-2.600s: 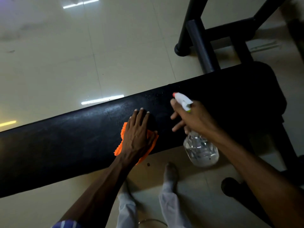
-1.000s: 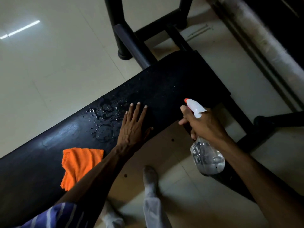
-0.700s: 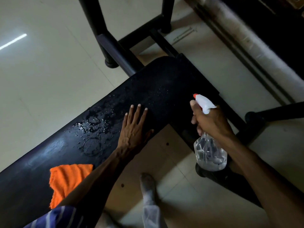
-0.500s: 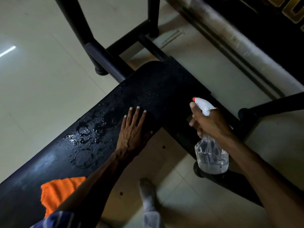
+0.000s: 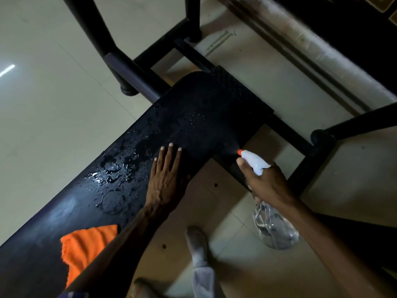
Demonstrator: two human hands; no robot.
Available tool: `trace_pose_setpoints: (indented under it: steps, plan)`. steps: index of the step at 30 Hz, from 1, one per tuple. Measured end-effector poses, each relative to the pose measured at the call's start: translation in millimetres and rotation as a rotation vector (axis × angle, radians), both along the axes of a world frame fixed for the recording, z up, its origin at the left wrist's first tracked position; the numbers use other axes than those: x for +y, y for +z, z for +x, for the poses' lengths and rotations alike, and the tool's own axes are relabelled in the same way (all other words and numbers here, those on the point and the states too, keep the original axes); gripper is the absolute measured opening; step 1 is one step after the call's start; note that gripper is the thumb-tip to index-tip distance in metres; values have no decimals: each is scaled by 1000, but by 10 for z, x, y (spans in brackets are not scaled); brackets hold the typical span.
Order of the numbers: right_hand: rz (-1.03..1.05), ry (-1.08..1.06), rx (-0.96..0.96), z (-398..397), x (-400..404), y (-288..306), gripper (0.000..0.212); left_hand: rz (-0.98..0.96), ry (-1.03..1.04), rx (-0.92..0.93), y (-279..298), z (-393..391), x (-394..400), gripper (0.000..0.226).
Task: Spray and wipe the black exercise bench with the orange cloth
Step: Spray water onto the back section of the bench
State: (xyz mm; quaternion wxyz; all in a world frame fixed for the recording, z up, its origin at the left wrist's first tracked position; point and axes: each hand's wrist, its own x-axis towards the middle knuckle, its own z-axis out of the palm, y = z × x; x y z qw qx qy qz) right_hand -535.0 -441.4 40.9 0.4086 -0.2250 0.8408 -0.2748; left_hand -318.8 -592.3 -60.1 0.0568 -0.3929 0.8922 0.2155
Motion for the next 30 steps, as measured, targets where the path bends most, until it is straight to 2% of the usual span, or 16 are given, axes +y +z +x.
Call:
trace_pose_setpoints:
  steps: [1, 4, 6, 11, 14, 16, 18, 21, 23, 26, 28, 30]
  plan:
    - [19, 12, 22, 102, 10, 4, 62, -1, 10, 1, 6, 87, 36, 81]
    - [-48, 28, -18, 426, 28, -46, 36, 7, 52, -3, 8, 355, 161, 82]
    - [-55, 27, -45, 603, 13, -67, 31, 20, 97, -11, 15, 541, 235, 83]
    - [-72, 180, 22, 1025, -7, -125, 40, 7, 187, -50, 15, 984, 347, 80]
    - [-11, 173, 58, 1294, -1, -156, 39, 9, 245, -61, 15, 1186, 394, 78]
    - [67, 219, 6, 1430, -7, -153, 48, 6, 266, -95, 18, 1305, 416, 79]
    - [48, 280, -86, 1574, -23, -154, 55, -2, 287, -115, 28, 1411, 429, 79]
    - [35, 346, 40, 1753, -66, -172, 44, 12, 319, -116, 61, 1550, 418, 79]
    - [79, 378, 9, 1853, -99, -167, 45, 19, 336, -107, 81, 1657, 402, 79]
    - [77, 370, -33, 2000, -130, -140, 35, 18, 385, -66, 143, 1818, 380, 77]
    - [35, 299, 68, 2082, -186, -125, 51, 27, 434, -31, 190, 1913, 339, 77]
    - [39, 339, 20, 2161, -289, -106, 47, 37, 477, -31, 210, 2010, 275, 78]
